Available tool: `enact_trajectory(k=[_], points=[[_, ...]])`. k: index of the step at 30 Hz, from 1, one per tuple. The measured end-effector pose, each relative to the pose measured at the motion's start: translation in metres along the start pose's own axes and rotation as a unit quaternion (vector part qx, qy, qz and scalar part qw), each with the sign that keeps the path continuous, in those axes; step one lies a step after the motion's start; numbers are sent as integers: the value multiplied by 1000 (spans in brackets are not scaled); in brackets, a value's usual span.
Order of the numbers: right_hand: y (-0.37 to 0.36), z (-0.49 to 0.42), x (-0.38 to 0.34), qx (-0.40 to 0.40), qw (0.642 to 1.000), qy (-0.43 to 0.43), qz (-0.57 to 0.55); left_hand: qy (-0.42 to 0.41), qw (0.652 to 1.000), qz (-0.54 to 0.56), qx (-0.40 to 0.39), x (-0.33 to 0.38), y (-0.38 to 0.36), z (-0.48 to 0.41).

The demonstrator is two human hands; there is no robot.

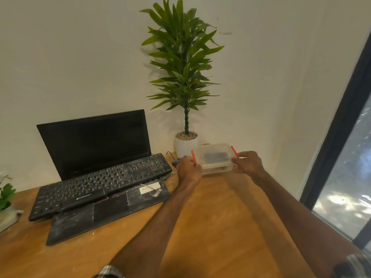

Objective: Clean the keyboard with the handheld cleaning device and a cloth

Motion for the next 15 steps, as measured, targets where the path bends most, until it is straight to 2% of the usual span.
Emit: enact_trajectory(k=[4,7,15], points=[[-31,-44,11,-9,999,-2,47,23,998,7,-62,-23,-19,-20],[-44,-46,25,-20,999,-19,22,-1,995,19,-99,-33,-26,-20],[-35,29,34,-25,986,39,161,-28,993,-45,-106,-10,15,16]])
Point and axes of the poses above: each hand's wrist, its own z-axis away from the middle knuckle, its own y-axis out of the back of the hand, x = y × z, the point moved 5 cm from there along -z, towards the middle knuckle, and after that the axes turned 11 degrees about -y, right-handed, at the moved point
